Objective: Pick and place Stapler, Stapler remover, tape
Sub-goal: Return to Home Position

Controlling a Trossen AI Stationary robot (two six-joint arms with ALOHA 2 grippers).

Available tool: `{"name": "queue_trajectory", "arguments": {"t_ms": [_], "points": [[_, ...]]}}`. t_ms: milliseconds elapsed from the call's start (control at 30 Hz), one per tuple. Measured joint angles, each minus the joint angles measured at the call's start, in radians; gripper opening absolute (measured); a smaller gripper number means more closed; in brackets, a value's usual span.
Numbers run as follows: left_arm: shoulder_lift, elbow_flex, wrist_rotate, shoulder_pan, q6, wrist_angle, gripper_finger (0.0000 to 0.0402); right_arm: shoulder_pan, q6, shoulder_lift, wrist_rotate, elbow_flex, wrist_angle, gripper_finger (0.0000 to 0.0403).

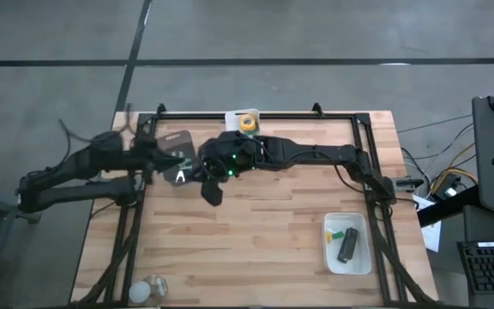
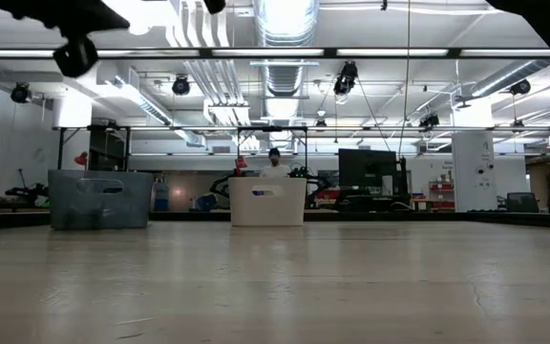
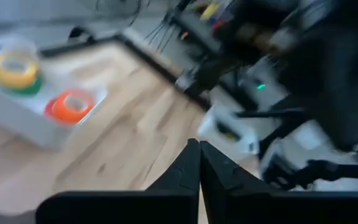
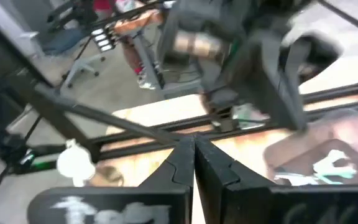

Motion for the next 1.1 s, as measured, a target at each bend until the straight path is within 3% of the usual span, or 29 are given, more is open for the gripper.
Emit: {"name": "queue_trajectory", "arguments": {"t_ms": [167,400,800,933,1100], "points": [[-0.134,-0.001,-0.063,-0.05,-0.031,-0.016,0.0003,0.007,0.021,0.0,0.004,-0.018,0.001,0.0008],[-0.236,-0.021,-0.056,-0.061,-0.034,-0.048,0.0002,0.009,0.048,0.0,-0.005,-0.064,0.087,0.0008],[-0.377,-0.266,-0.061,-0.061,-0.152,-0.041,0.0001,-0.005,0.036,-0.023,-0.004,-0.084,0.068,0.0008],[-0.386,-0.284,-0.069,-0.069,-0.155,-0.143,0.0001,-0.012,0.044,-0.068,-0.005,-0.159,0.105,0.0008],[-0.386,-0.297,-0.112,-0.069,-0.007,-0.121,0.0001,-0.032,0.065,-0.191,-0.073,-0.37,0.324,0.0008]]}}
